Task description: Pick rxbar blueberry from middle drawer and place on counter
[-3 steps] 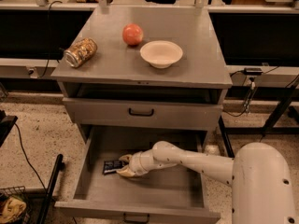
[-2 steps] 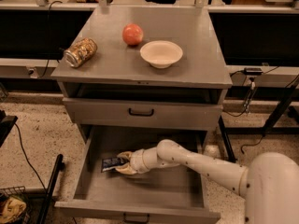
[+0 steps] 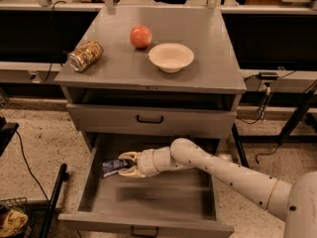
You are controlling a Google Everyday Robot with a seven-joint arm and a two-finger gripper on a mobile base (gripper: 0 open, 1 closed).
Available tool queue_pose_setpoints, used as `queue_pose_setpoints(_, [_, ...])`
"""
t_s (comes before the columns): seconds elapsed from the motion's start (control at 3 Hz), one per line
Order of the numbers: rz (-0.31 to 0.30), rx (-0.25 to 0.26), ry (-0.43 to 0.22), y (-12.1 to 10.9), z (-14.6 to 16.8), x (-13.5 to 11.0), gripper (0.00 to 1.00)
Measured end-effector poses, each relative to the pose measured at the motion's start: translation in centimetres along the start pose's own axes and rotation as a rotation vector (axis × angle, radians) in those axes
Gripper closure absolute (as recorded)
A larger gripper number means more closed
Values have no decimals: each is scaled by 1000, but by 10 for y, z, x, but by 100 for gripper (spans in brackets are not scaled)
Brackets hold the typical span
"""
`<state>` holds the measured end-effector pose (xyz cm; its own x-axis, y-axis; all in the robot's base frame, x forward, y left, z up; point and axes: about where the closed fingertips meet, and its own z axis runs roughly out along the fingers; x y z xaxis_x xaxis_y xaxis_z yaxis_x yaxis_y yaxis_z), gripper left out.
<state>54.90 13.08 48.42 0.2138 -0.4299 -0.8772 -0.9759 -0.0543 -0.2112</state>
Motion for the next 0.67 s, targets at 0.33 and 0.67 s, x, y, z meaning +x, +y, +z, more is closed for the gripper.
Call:
queue_pose_setpoints(0.33, [-41, -12, -19, 5, -14, -17, 100])
queue_pose_setpoints(0.67, [-57, -21, -61, 18, -24, -15, 100])
